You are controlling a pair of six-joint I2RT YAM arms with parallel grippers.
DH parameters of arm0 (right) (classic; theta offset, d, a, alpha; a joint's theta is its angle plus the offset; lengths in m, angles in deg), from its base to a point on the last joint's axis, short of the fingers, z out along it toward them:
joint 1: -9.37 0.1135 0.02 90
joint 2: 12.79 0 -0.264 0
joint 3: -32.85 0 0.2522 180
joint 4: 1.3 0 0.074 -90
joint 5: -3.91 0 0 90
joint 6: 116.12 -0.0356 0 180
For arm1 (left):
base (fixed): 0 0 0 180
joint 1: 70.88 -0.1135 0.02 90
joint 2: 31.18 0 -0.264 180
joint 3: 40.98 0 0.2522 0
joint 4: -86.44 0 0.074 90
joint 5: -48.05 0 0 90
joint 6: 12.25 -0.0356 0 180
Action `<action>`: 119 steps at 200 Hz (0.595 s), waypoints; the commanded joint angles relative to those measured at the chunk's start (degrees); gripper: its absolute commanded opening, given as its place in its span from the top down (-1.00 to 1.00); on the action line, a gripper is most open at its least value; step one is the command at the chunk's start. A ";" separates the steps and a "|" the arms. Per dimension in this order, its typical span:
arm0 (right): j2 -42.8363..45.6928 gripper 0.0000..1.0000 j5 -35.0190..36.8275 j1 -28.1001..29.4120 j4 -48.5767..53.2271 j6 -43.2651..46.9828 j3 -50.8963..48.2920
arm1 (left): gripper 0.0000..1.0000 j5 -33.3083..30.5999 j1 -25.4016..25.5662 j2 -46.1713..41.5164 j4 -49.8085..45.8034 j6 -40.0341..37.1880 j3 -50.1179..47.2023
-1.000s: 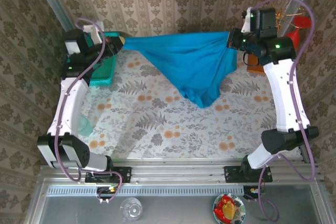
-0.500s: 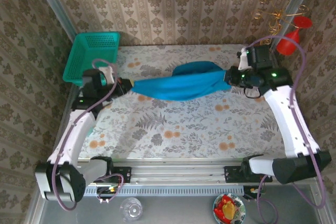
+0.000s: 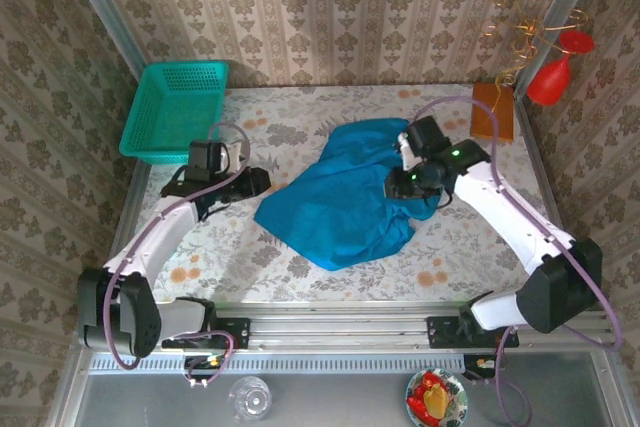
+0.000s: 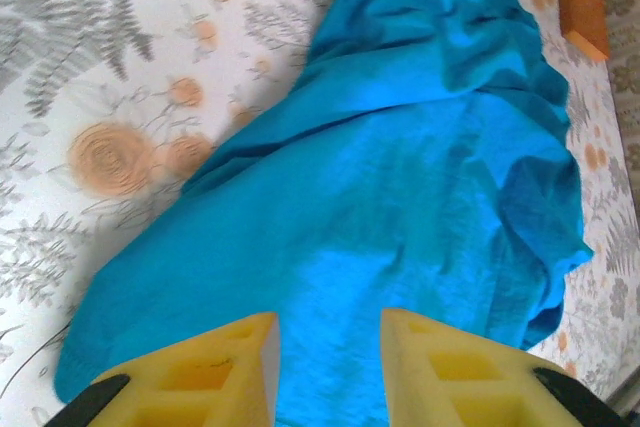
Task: Fold the inside-out t-shirt
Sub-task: Turn the T-shirt inside out at the center of the table.
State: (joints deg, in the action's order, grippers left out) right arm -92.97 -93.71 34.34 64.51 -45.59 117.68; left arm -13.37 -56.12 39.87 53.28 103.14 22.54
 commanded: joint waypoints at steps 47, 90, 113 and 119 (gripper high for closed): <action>-10.08 0.24 3.73 21.66 -8.55 -3.66 -6.55 | 0.38 -3.34 2.08 0.94 -1.97 -2.46 0.79; -20.84 0.10 11.27 31.85 -8.39 -3.55 -0.65 | 0.39 -1.13 -0.71 0.01 -0.20 -0.15 -0.58; -25.18 0.05 13.41 33.79 -6.95 -3.06 2.00 | 0.38 0.15 -2.51 -1.41 0.07 0.27 -1.51; -25.91 0.05 14.28 34.06 -6.65 -3.10 2.29 | 0.39 0.39 -3.07 -1.67 -0.01 0.28 -1.76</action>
State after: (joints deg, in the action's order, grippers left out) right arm -116.14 -85.17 67.36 56.27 -48.65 117.29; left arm -14.90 -57.58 40.28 52.64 102.22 22.06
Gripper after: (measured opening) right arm 0.470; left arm 0.308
